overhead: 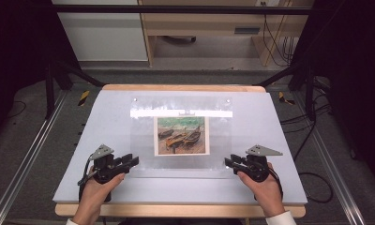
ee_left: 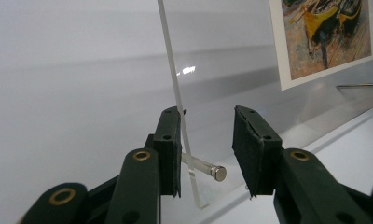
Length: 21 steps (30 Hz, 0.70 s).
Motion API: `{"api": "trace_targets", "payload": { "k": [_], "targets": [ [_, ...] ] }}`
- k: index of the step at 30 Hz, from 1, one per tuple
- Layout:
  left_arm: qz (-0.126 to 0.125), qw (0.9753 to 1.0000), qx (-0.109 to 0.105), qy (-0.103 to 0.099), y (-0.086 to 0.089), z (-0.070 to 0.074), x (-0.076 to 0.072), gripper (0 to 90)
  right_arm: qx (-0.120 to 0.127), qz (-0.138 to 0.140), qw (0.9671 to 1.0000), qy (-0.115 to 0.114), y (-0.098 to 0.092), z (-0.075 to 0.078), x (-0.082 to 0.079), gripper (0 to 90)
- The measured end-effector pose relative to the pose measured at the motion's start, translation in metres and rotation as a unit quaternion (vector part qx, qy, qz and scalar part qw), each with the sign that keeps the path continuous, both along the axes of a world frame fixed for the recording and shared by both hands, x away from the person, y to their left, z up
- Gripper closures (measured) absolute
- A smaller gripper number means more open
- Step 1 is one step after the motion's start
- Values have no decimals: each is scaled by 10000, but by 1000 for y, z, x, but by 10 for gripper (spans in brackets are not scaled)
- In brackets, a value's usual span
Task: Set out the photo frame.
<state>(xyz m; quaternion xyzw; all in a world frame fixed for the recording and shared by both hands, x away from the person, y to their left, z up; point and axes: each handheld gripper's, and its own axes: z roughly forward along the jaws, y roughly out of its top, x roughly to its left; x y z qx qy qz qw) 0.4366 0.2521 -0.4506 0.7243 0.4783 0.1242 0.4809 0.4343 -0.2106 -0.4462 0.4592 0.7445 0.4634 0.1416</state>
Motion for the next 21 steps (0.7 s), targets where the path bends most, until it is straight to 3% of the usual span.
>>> {"api": "trace_targets", "payload": {
  "k": [21],
  "targets": [
    [8, 10000, 31, -19, 0, -1, -3, 638, 9, -12, 10000, 30, -1, -1, -3, 688]
  ]
}}
